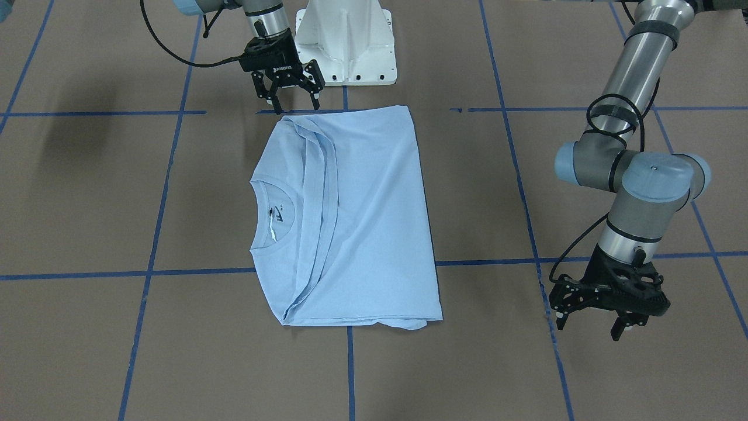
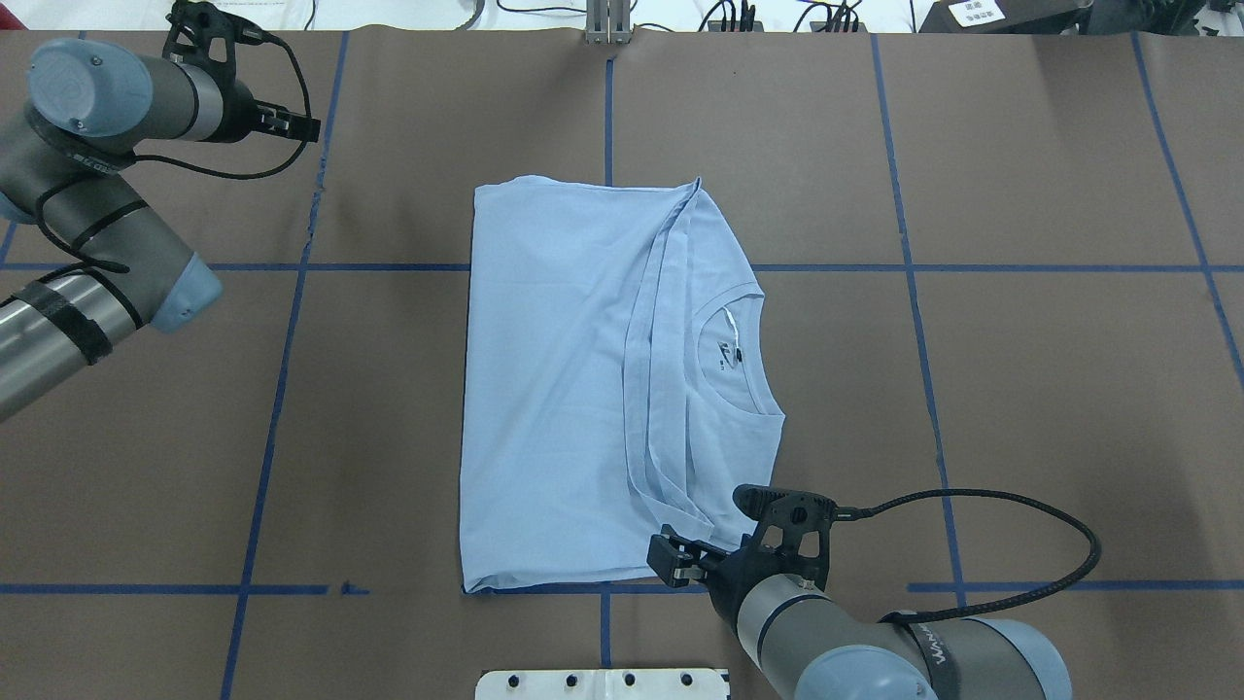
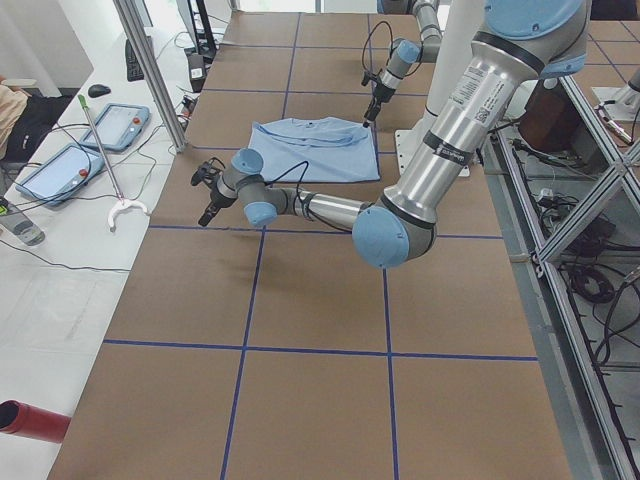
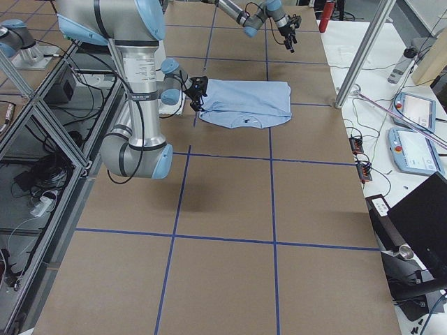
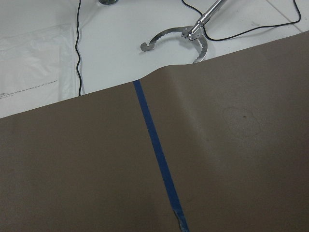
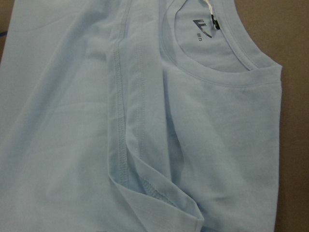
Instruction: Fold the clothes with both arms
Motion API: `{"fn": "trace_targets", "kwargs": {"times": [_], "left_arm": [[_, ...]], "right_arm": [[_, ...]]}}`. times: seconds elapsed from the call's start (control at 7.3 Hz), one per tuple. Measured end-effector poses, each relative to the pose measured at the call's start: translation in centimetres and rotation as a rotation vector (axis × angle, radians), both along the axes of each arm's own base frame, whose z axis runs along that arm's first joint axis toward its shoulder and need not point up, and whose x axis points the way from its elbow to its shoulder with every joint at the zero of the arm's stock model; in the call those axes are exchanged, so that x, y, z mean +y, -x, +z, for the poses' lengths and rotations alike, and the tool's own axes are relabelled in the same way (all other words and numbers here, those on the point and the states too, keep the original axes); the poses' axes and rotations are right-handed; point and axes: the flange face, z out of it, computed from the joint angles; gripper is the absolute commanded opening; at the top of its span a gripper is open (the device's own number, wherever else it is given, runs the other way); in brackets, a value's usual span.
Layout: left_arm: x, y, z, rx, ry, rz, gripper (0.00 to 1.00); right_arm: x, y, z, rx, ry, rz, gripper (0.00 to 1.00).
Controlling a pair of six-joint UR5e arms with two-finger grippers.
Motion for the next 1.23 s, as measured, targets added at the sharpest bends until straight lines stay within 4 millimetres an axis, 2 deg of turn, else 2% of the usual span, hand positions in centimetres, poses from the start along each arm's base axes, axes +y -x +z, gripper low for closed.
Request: {"fn": "trace_targets", "kwargs": {"times": [0.27, 0.82, 1.23], "left_arm": [[0.0, 0.0, 0.1, 0.000, 0.001, -0.001, 1.00], [0.0, 0.0, 0.1, 0.001, 0.001, -0.001, 1.00], [0.1, 0.0, 0.1, 0.001, 0.001, 0.000, 1.00]], "right_arm": [[0.0, -0.3, 0.5, -0.006, -0.081, -0.039, 0.52], [-0.4, 0.4, 1.9, 0.036, -0.124, -0.052, 0.38], [-1.2, 0.7, 2.8, 0.064, -0.131, -0.042, 0.37]]}}
